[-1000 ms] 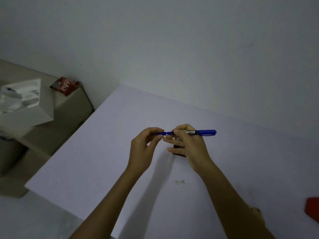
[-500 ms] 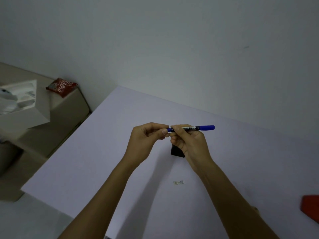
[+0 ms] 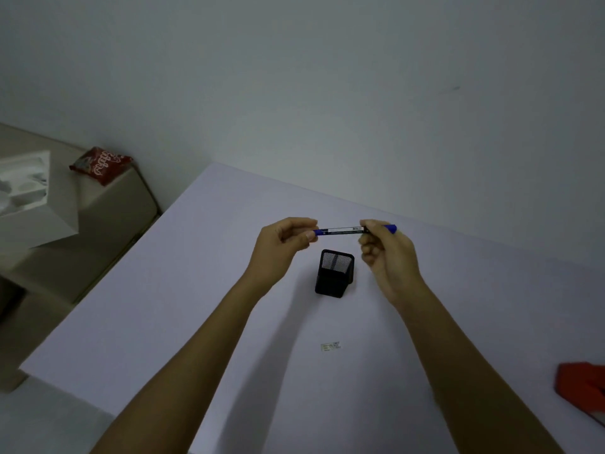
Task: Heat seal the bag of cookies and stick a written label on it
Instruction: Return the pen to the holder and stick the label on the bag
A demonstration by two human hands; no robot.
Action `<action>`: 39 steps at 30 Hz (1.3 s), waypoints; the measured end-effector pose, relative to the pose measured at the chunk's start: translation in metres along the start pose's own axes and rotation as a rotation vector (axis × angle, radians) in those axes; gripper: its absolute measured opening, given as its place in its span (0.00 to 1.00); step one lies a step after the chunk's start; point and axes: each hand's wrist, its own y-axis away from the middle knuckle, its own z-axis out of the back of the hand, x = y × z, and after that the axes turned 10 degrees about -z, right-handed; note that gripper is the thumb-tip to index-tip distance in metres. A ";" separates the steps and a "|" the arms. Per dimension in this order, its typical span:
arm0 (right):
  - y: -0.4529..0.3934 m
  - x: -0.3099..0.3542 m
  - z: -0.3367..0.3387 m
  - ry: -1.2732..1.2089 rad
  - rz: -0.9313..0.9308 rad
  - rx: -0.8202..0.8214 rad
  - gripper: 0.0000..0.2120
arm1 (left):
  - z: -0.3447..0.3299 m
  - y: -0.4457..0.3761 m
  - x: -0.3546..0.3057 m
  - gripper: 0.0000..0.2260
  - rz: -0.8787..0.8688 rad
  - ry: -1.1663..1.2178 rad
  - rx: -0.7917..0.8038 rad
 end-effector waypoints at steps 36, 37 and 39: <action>-0.019 -0.196 0.105 1.025 -0.222 -0.227 0.12 | -0.069 0.096 0.189 0.18 0.250 -0.732 0.390; -0.020 -0.198 0.106 1.024 -0.235 -0.235 0.13 | -0.071 0.098 0.190 0.18 0.229 -0.757 0.403; -0.021 -0.201 0.107 1.023 -0.250 -0.249 0.12 | -0.073 0.100 0.192 0.18 0.185 -0.804 0.420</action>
